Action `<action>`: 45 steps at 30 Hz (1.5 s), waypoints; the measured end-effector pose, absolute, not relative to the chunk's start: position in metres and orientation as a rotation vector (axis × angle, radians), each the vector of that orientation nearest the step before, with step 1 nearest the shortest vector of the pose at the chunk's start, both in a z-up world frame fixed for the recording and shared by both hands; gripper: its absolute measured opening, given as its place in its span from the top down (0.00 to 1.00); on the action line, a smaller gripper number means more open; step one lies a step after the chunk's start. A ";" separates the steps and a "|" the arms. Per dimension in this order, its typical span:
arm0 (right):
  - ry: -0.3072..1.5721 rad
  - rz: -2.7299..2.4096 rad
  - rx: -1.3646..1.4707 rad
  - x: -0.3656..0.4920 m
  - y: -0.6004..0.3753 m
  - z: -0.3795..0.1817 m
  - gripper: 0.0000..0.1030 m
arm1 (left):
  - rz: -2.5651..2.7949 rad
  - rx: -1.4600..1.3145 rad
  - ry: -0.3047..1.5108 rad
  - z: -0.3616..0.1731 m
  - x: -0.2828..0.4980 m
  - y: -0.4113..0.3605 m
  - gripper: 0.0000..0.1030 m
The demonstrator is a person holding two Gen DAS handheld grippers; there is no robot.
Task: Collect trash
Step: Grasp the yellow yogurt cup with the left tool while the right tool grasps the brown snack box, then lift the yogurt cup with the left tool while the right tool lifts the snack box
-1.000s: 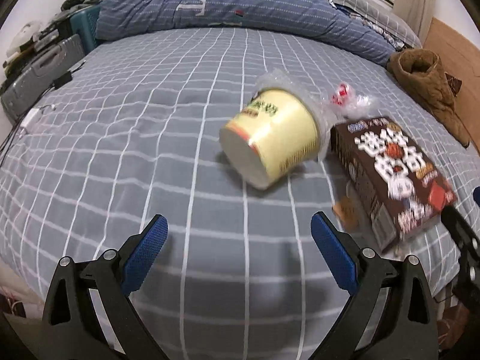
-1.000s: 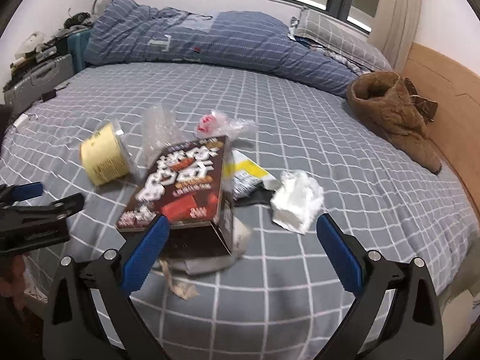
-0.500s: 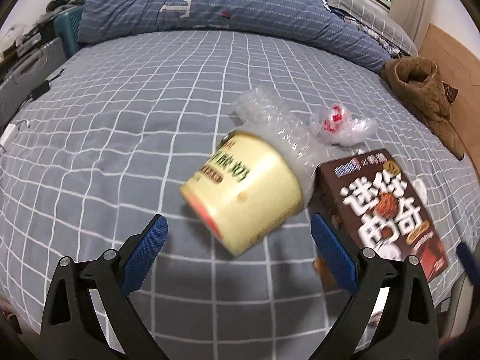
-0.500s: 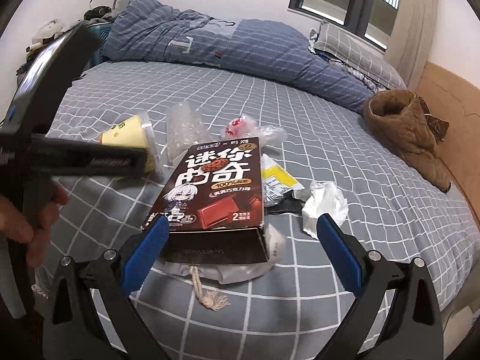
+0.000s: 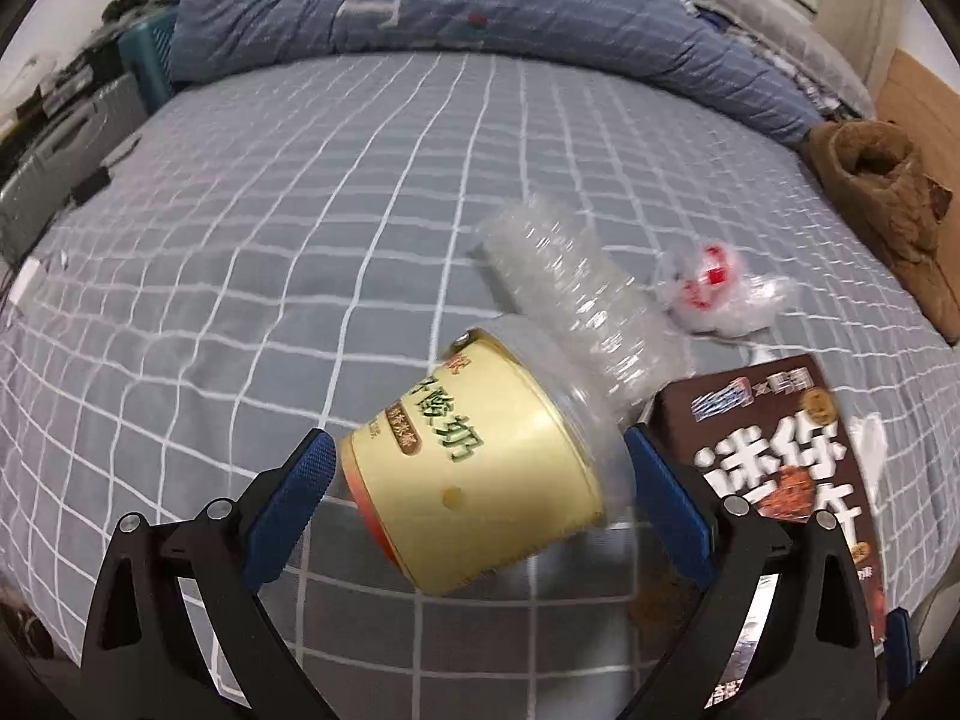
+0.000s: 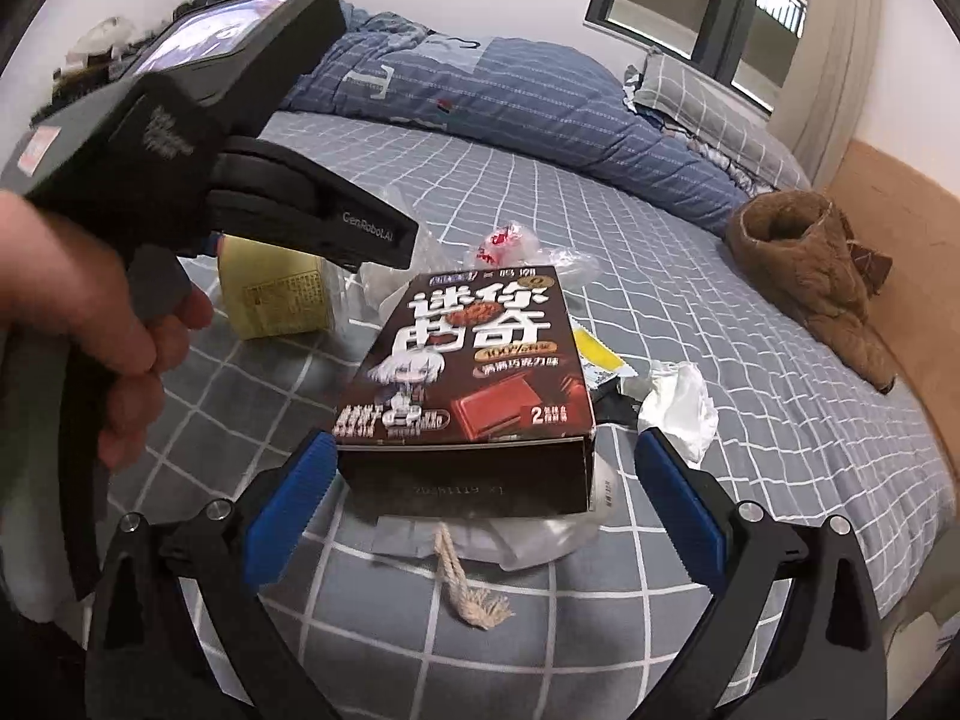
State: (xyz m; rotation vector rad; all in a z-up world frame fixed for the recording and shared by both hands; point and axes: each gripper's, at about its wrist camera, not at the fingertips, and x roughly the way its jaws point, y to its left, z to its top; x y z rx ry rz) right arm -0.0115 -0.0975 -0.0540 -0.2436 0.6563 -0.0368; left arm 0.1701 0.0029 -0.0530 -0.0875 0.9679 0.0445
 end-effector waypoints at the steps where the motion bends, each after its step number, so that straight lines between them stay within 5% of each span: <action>1: 0.651 -0.047 -0.252 -0.010 -0.096 -0.056 0.07 | 0.038 -0.106 0.977 -0.056 0.171 0.005 0.10; 4: 0.658 -0.086 -0.286 -0.003 -0.089 -0.067 0.07 | 0.035 -0.133 0.964 -0.058 0.170 0.011 0.12; 6: 0.645 -0.102 -0.299 -0.001 -0.088 -0.071 0.07 | 0.016 -0.140 0.949 -0.058 0.165 0.015 0.29; 7: 0.628 -0.116 -0.302 -0.001 -0.089 -0.072 0.08 | 0.007 -0.137 0.951 -0.057 0.163 0.014 0.29; 11: 0.639 -0.140 -0.289 0.003 -0.096 -0.075 0.40 | -0.011 -0.131 0.945 -0.061 0.152 0.021 0.32; 14: 0.654 -0.149 -0.276 0.007 -0.103 -0.076 0.44 | -0.016 -0.157 0.950 -0.066 0.150 0.027 0.33; 16: 0.655 -0.154 -0.264 0.007 -0.108 -0.075 0.42 | -0.009 -0.165 0.942 -0.068 0.148 0.031 0.33; 18: 0.658 -0.142 -0.245 0.006 -0.110 -0.073 0.20 | -0.005 -0.166 0.936 -0.067 0.146 0.029 0.34; 20: 0.640 -0.118 -0.227 0.001 -0.111 -0.068 0.13 | -0.004 -0.159 0.921 -0.064 0.141 0.029 0.34; 33: 0.795 0.006 -0.141 0.063 -0.117 0.004 0.08 | -0.025 -0.176 0.862 -0.050 0.123 0.055 0.34; 45: 1.046 -0.082 -0.174 0.130 -0.102 -0.033 0.08 | -0.040 -0.158 0.845 -0.047 0.118 0.056 0.35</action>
